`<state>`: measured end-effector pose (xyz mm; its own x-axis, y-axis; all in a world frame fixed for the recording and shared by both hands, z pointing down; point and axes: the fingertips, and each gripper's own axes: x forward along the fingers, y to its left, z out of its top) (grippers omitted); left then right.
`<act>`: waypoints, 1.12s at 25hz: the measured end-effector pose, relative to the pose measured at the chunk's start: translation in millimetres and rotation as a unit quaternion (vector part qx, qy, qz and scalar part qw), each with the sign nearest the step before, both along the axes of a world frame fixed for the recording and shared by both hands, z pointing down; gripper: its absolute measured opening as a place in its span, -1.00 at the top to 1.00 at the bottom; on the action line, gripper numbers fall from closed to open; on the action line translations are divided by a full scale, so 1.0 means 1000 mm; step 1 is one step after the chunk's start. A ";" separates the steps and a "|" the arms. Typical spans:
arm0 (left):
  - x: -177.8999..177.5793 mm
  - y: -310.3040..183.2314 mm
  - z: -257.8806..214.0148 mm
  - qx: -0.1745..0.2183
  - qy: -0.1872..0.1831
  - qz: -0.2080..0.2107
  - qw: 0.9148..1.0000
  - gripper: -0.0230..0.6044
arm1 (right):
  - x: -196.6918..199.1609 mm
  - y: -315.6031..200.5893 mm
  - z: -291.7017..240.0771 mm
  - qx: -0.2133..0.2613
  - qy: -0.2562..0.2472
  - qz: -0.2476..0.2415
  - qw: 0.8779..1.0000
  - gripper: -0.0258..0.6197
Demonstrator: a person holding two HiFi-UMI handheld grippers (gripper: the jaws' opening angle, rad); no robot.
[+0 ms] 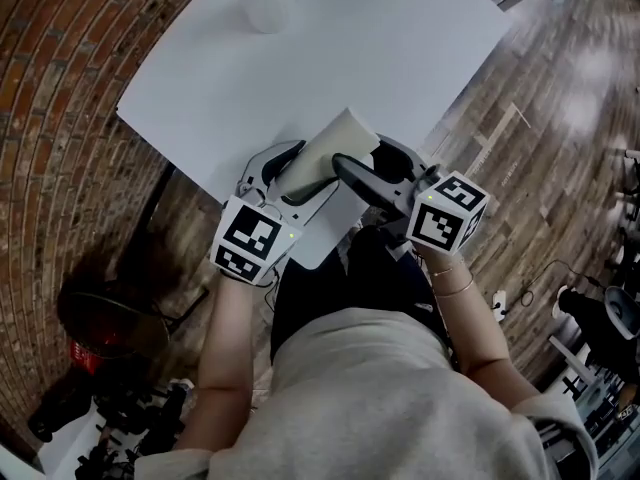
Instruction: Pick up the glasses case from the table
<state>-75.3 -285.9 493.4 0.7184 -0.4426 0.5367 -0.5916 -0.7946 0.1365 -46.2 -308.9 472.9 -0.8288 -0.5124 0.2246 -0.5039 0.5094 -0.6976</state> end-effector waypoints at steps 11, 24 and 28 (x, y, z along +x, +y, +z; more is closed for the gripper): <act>-0.014 0.005 -0.019 0.051 -0.055 0.008 0.997 0.01 | -0.023 0.000 -0.018 0.004 -0.016 -0.063 0.998 0.34; -0.041 0.022 -0.044 0.070 -0.070 -0.035 0.994 0.00 | -0.056 0.022 -0.054 0.004 -0.057 -0.132 0.990 0.48; -0.045 0.026 -0.053 0.074 -0.068 -0.054 0.993 0.00 | -0.061 0.026 -0.065 0.014 -0.052 -0.130 0.990 0.48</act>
